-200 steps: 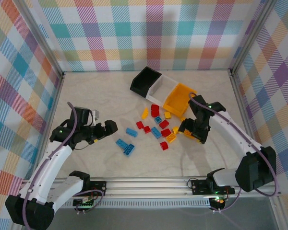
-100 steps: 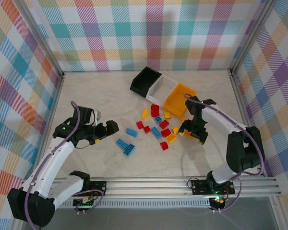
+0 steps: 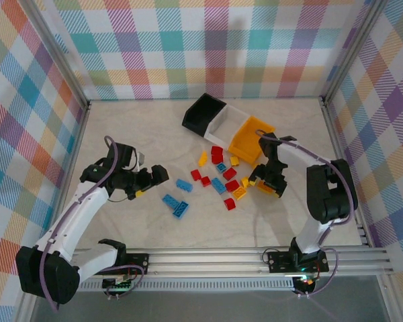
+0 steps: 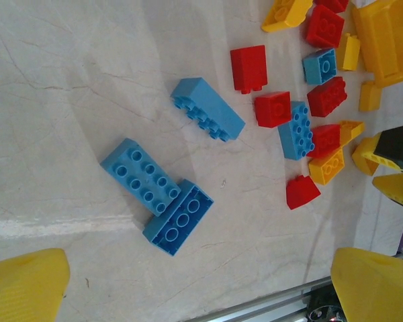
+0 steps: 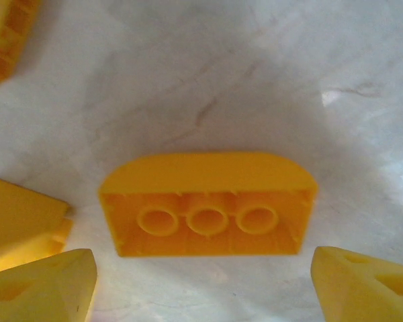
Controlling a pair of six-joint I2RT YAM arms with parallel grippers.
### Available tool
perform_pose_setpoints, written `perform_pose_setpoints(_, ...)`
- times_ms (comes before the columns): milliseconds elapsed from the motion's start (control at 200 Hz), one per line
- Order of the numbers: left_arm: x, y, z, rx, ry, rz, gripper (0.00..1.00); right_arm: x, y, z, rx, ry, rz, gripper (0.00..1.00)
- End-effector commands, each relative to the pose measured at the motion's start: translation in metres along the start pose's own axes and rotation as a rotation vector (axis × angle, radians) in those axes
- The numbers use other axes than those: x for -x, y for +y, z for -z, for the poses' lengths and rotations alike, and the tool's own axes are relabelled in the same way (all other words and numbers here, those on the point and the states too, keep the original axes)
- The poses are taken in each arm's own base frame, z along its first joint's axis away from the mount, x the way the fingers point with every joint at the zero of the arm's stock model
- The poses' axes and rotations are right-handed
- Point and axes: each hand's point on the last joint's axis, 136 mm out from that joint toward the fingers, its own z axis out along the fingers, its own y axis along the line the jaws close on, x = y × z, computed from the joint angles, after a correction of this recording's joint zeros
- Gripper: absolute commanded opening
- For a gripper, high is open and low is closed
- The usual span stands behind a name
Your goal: Sort the legos into containers by color
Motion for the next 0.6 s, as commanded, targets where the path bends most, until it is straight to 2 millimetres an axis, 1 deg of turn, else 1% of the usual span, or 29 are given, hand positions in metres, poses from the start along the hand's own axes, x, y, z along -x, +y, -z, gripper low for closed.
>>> perform_pose_setpoints(0,0.009,-0.013,0.005,-0.029,-0.023,-0.003,1.00,0.009,0.011,0.001,0.026,-0.005,0.012,0.83)
perform_pose_setpoints(250,0.014,-0.013,0.003,-0.020,-0.029,0.016,1.00,0.016,0.010,-0.008,0.026,0.004,0.003,0.82)
perform_pose_setpoints(595,0.018,-0.012,-0.008,-0.021,-0.019,0.052,1.00,0.020,0.004,-0.016,0.024,0.012,-0.009,0.78)
